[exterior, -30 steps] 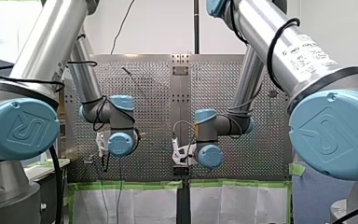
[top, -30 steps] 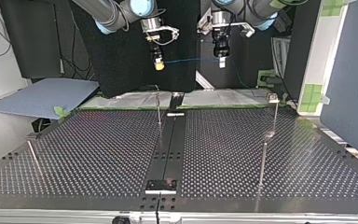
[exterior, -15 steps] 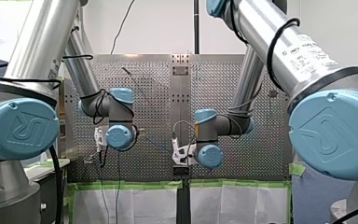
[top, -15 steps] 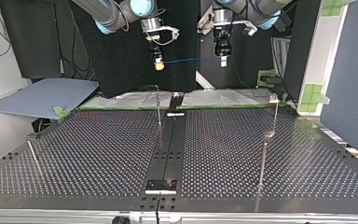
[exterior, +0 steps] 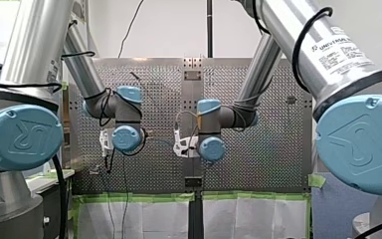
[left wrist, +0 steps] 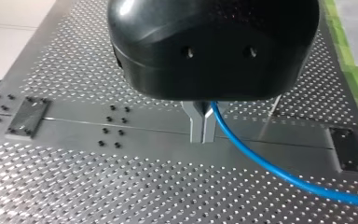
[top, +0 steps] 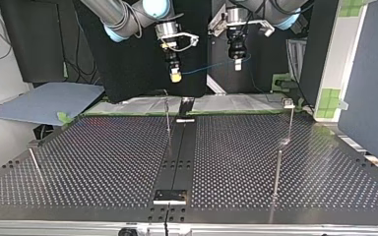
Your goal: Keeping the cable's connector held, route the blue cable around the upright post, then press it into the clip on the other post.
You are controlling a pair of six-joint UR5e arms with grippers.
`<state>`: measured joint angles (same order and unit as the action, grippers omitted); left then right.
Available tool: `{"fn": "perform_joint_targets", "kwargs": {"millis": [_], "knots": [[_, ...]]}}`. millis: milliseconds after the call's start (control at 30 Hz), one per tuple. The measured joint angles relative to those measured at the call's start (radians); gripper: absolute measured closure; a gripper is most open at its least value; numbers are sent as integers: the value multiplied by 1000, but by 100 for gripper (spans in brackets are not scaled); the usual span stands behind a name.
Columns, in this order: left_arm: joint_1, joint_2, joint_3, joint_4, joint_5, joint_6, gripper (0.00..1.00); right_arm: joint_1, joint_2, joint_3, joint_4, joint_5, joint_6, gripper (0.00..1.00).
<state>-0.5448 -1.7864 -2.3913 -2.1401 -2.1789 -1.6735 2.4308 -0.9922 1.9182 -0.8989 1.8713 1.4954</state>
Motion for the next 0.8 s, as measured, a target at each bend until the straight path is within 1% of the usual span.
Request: {"fn": "perform_joint_targets", "kwargs": {"millis": [167, 333, 433, 600, 800], "knots": [[10, 51, 0, -50, 0, -46, 100, -1, -49, -49, 49, -42, 9, 100], [23, 98, 6, -97, 4, -89, 100, -2, -92, -92, 92, -69, 15, 100], [32, 124, 23, -124, 5, -99, 100, -3, -119, -119, 119, -75, 17, 100], [47, 170, 67, -170, 6, -101, 100, -5, -160, -160, 160, -84, 18, 100], [67, 230, 126, -229, 7, -101, 100, -11, -211, -210, 211, -98, 29, 100]]}}
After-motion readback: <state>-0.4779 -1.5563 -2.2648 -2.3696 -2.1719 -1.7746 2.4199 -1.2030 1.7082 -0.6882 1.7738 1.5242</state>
